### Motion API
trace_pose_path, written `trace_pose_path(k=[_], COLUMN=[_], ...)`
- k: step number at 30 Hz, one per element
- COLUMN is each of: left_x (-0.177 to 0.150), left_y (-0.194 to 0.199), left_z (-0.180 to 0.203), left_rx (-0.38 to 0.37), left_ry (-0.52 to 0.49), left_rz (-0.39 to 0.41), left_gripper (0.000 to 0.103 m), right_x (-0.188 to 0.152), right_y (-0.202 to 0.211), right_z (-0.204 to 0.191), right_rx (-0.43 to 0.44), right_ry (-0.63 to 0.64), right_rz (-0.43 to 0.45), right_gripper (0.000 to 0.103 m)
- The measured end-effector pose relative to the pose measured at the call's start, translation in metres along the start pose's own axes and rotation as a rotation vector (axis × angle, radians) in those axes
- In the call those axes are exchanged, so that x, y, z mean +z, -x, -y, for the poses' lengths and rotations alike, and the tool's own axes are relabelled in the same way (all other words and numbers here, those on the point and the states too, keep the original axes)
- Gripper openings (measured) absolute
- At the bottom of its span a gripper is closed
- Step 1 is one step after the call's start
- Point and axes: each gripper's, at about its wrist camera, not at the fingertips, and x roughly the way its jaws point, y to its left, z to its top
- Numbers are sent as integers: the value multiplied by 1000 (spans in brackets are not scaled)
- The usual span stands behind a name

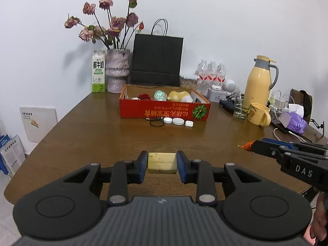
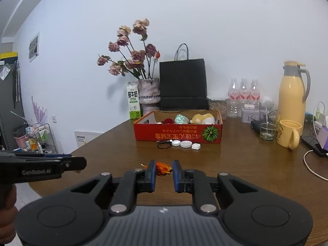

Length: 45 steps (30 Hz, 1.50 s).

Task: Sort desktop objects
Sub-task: 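Lift the sponge and orange item and carry them toward the box, then lower sponge and orange item into the box and open both tools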

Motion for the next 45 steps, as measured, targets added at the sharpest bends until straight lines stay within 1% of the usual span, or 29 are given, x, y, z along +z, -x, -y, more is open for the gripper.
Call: trace_pose_path(k=[5, 8, 10, 12, 16, 18, 21, 22, 23, 24, 26, 27, 30, 32, 34, 36, 38, 39, 42, 43, 44, 45], left_x=[10, 27, 44, 64, 111, 137, 179, 188, 198, 206, 219, 224, 239, 246, 246, 243, 239, 237, 234, 234, 235, 235], left_y=[-22, -41, -59, -84, -133, -159, -206, -221, -238, -257, -295, -312, -371, -408, -436, -468, -495, -503, -520, -521, -523, -522], left_z=[-5, -10, -17, -26, -45, -54, -68, -71, -74, -76, -81, -84, -97, -104, -108, -113, -120, -122, -128, -131, -131, -131], left_rx=[3, -7, -33, -59, -38, -53, -79, -80, -67, -35, -18, -9, -30, -18, -4, -3, 11, 24, 61, 65, 62, 57], left_ry=[-7, -15, -19, -38, -38, -26, 0, -2, -12, -9, -25, -8, 32, 57, 58, 72, 100, 97, 96, 111, 119, 123], left_rz=[-10, 0, 4, -2, 25, 30, 8, 3, -5, -17, -47, -69, -158, -208, -245, -305, -355, -367, -376, -372, -368, -360], left_gripper=[31, 31, 31, 31, 31, 31, 31, 31, 31, 31, 31, 31, 31, 31, 31, 31, 31, 31, 31, 31, 34, 45], right_x=[7, 20, 34, 50, 87, 108, 143, 153, 164, 175, 193, 200, 216, 219, 218, 214, 207, 205, 198, 196, 194, 191], right_y=[-22, -41, -56, -76, -126, -152, -195, -209, -228, -250, -292, -315, -385, -429, -477, -518, -548, -562, -591, -599, -606, -612], right_z=[12, 21, 29, 39, 56, 63, 72, 74, 76, 80, 88, 93, 102, 104, 106, 105, 106, 106, 98, 96, 94, 94], right_rx=[-11, -6, 2, 17, 9, 9, 26, 35, 49, 63, 85, 93, 96, 102, 104, 125, 142, 145, 136, 117, 98, 95], right_ry=[-8, -8, -11, -16, -10, 7, 30, 34, 42, 34, 14, -8, -35, -42, -71, -104, -145, -162, -146, -140, -142, -148], right_rz=[-16, -13, -3, 4, -5, 5, 15, 9, -9, -22, -65, -88, -160, -223, -290, -365, -427, -443, -484, -495, -510, -527], right_gripper=[16, 16, 16, 16, 16, 16, 16, 16, 16, 16, 16, 16, 16, 16, 16, 16, 16, 16, 18, 25, 33, 47])
